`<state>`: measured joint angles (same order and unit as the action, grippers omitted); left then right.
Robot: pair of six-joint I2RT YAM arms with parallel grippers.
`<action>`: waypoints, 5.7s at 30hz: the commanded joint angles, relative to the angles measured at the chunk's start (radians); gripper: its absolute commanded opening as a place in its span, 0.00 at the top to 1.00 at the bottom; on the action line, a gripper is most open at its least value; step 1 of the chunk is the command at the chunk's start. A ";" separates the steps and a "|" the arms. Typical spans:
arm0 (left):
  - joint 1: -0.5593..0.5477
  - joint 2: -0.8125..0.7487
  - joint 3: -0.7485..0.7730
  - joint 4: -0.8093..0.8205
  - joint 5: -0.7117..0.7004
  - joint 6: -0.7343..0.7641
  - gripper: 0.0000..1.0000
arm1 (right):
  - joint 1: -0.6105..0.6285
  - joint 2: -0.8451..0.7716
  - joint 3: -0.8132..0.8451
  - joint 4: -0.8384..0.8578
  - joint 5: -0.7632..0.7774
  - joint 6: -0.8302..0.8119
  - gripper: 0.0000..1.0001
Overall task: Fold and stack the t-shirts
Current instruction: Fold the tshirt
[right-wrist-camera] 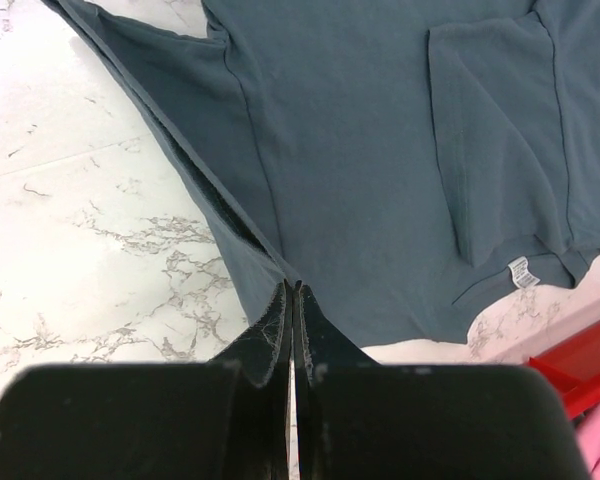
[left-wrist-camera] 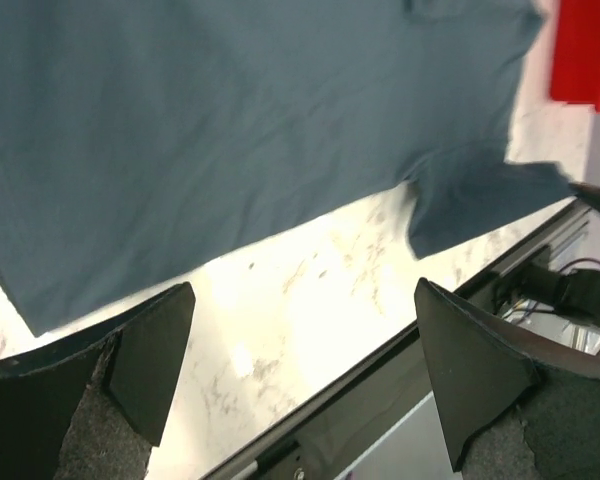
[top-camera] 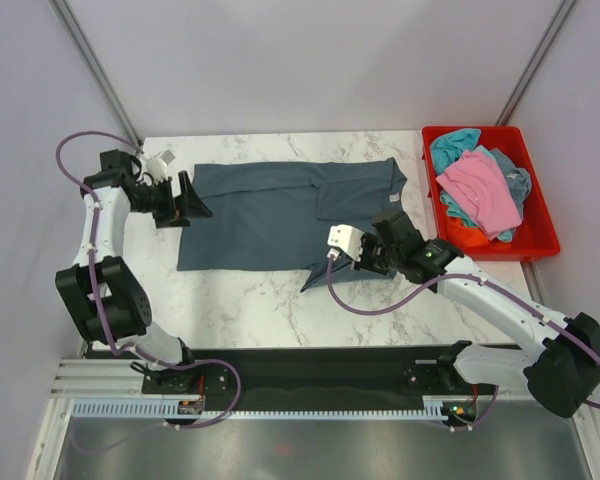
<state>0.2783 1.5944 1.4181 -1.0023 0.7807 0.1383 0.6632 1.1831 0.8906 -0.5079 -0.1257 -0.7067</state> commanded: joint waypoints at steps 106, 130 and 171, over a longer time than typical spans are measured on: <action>-0.145 0.285 0.217 0.065 -0.434 0.146 0.98 | -0.260 0.357 0.436 0.354 0.264 0.164 1.00; -0.146 0.682 0.694 0.065 -0.551 0.100 0.98 | -0.349 0.802 0.817 0.416 0.279 0.242 1.00; -0.129 0.607 0.518 0.122 -0.601 0.029 0.20 | -0.364 1.010 0.972 0.482 0.314 0.294 1.00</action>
<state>0.1410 2.2227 1.9602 -0.8845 0.1635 0.1936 0.3054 2.1990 1.8133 -0.0631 0.1856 -0.4397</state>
